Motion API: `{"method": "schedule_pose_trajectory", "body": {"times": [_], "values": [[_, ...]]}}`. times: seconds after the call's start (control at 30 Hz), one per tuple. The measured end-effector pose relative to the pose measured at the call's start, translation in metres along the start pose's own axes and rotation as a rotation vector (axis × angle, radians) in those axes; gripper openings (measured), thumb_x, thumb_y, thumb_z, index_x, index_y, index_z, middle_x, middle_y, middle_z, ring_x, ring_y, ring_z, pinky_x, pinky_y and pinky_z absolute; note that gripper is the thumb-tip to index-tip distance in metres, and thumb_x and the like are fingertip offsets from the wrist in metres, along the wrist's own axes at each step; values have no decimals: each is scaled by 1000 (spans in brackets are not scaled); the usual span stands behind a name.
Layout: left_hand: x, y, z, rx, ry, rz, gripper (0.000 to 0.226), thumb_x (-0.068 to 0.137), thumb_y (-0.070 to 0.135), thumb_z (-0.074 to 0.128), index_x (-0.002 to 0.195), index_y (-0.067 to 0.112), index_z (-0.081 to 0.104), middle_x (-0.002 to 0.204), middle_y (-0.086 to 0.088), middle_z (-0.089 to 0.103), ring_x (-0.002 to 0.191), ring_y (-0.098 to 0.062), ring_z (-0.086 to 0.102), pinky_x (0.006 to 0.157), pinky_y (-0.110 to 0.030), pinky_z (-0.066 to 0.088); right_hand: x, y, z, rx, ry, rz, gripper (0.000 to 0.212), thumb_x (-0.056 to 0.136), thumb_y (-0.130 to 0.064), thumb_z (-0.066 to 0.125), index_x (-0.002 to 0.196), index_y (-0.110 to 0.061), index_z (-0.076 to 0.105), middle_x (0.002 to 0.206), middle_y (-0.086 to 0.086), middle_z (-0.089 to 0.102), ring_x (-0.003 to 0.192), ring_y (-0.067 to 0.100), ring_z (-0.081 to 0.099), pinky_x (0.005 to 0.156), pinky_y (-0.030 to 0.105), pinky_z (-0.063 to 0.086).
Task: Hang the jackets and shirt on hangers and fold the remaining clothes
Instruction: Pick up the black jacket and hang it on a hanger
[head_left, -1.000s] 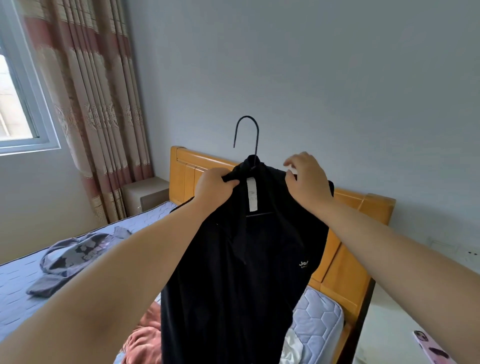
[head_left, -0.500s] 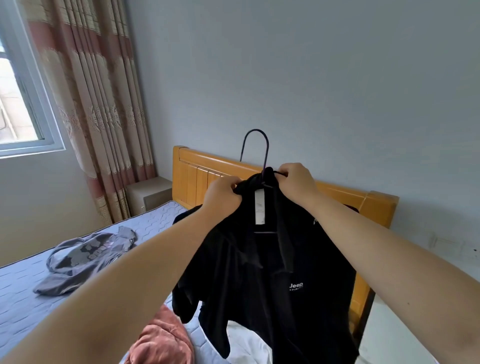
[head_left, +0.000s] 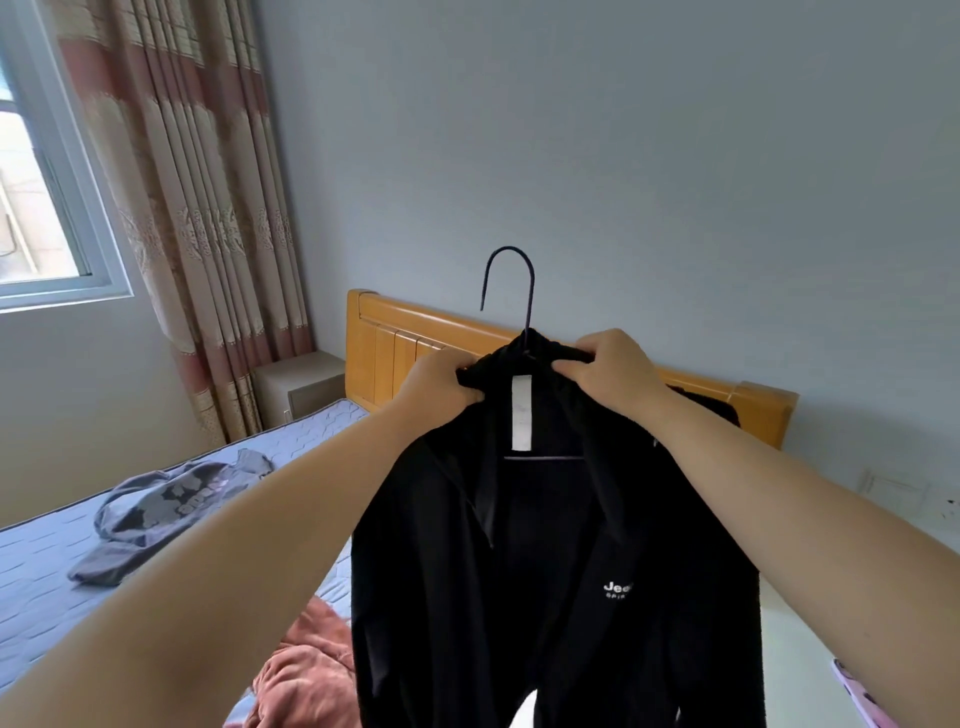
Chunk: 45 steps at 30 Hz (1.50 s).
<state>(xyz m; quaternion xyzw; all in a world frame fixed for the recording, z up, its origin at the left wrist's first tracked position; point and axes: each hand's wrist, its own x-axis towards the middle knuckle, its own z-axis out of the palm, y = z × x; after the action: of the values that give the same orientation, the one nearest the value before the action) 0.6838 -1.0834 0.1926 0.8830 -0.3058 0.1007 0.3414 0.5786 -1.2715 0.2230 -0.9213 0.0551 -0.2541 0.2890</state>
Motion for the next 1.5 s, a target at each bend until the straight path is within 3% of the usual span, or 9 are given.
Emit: {"method": "schedule_pose_trajectory", "body": {"times": [0.23,0.37,0.53,0.87,1.0,1.17,1.3,1.43,1.5], "values": [[-11,-8,-11,10,-321,89,48,89,32,65,131,31,42,118,13,49,102,-6,47,97,-31,41,1,7,2,-23,73,-28,19,84,-26,70,76,-13,59,80,5,63,80,21,59,66,27,43],[-5,20,-17,-19,-303,125,27,100,33,45,124,24,52,114,9,57,93,-5,50,87,-24,39,3,5,7,37,49,-49,16,79,-18,74,80,-18,58,90,3,65,91,24,63,82,36,51],[-1,24,-9,-25,-65,40,28,96,25,55,108,3,66,104,-12,68,72,-9,53,65,-18,41,6,-5,8,92,74,-124,13,86,-16,67,97,-14,62,99,-1,60,96,17,57,68,10,37],[4,18,-5,-125,17,-28,26,82,19,70,94,-4,68,95,-20,69,76,-24,60,82,-44,53,11,-24,22,-109,96,-227,9,87,-14,65,94,-10,67,77,-8,54,69,8,47,58,11,28],[6,12,-7,-219,-28,-77,27,77,18,75,95,-1,68,97,-20,69,82,-27,64,84,-43,53,6,-17,32,-360,388,-510,19,83,-8,51,73,-5,67,65,5,63,61,20,59,60,15,35],[8,9,-7,-327,-29,-110,12,79,15,75,89,14,69,93,-9,70,81,-17,63,77,-32,54,-7,3,60,-576,60,-733,17,62,-7,83,71,-8,69,61,3,63,55,19,61,51,19,43],[14,4,-16,-372,3,-143,12,82,14,73,87,22,65,81,9,63,73,-5,57,59,-17,44,-1,-7,29,-163,363,-527,31,86,-14,41,96,-4,69,86,7,66,82,19,60,77,9,35],[22,5,-20,-353,75,-115,12,83,17,72,88,23,63,76,14,58,69,1,52,56,-12,38,25,2,18,-206,-75,-180,33,94,-15,54,127,-12,57,126,7,58,117,23,52,100,30,39],[22,8,-14,-294,141,-71,10,84,21,71,87,24,62,76,16,56,71,-3,53,62,-15,40,34,5,29,-190,-80,-55,26,94,-24,58,116,-11,62,115,8,63,109,26,58,87,32,46]]}}
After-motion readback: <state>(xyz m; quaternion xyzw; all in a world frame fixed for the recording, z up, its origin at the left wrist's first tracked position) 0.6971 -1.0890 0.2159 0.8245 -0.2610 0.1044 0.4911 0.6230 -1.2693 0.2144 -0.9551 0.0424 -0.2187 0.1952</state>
